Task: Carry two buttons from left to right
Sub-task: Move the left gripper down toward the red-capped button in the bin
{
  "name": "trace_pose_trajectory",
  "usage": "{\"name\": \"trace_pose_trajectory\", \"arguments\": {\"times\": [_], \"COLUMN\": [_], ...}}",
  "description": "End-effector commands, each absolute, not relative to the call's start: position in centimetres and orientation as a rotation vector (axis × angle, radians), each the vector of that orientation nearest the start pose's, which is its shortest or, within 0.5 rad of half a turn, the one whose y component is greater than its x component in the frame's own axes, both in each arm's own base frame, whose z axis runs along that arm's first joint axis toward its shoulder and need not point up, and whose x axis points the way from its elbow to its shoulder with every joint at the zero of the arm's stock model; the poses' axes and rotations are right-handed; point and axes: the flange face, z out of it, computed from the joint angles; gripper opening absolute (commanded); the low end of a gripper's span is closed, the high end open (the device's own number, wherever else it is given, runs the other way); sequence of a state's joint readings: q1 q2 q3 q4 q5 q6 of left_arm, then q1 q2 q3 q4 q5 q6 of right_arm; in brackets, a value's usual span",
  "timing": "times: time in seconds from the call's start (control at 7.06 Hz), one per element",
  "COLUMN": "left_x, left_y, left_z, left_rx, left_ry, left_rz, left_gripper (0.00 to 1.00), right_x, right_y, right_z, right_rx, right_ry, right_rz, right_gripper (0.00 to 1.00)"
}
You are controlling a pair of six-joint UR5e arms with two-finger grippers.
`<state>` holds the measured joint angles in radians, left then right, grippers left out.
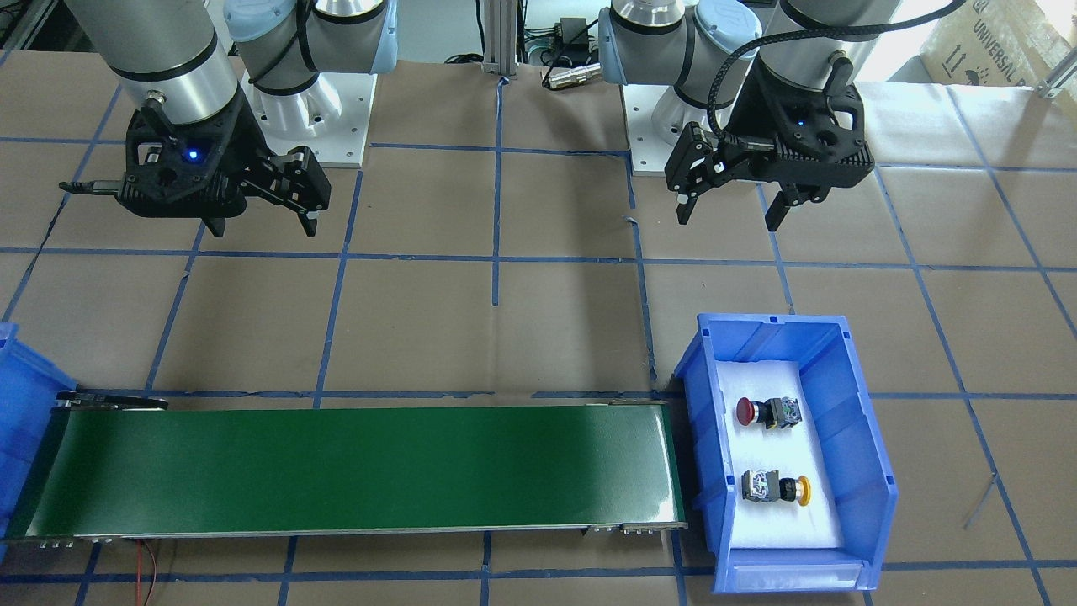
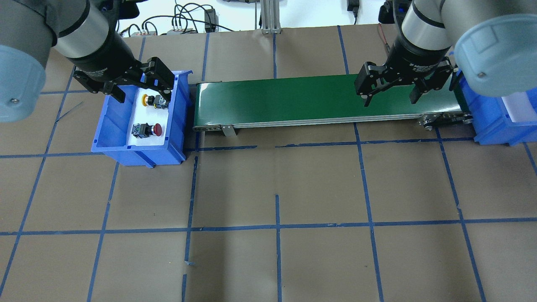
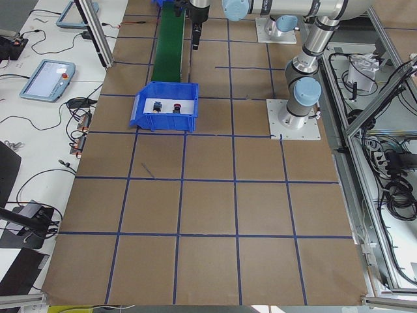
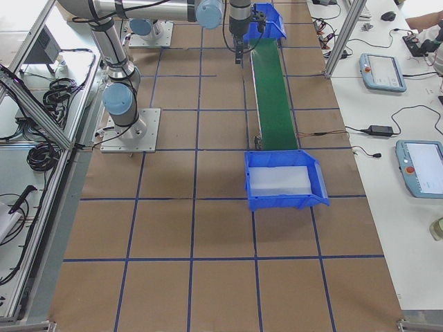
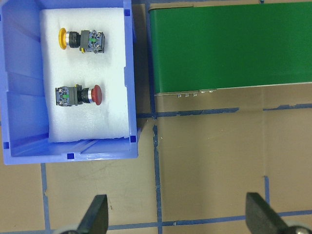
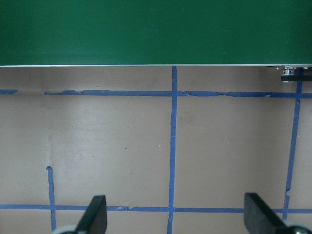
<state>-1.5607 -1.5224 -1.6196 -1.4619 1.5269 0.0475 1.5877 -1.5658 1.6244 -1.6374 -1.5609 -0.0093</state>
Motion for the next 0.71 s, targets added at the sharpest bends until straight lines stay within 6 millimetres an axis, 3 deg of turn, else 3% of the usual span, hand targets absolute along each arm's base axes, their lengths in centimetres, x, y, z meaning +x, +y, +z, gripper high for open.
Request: {"name": "trace_pose_trajectory", "arguments": {"times": [0.0, 0.57], "left_x": [-13.0, -10.1], "left_y": [-48.6, -49.4], "left_z": [50.4, 50.0], "left_rx": [0.054, 0.033], "left_ry": [3.184, 3.176], "left_rz": [-0.191, -0.182], "left_gripper": [1.0, 1.0], "right_x": [14.3, 14.0], "right_y": [-49.2, -49.3], "right_z": [46.4, 46.3], "right_rx": [-0.043, -0.039], "right_ry": [3.132, 3.135], "right_rz": [-0.007, -0.002], "right_gripper": [1.0, 1.0]}}
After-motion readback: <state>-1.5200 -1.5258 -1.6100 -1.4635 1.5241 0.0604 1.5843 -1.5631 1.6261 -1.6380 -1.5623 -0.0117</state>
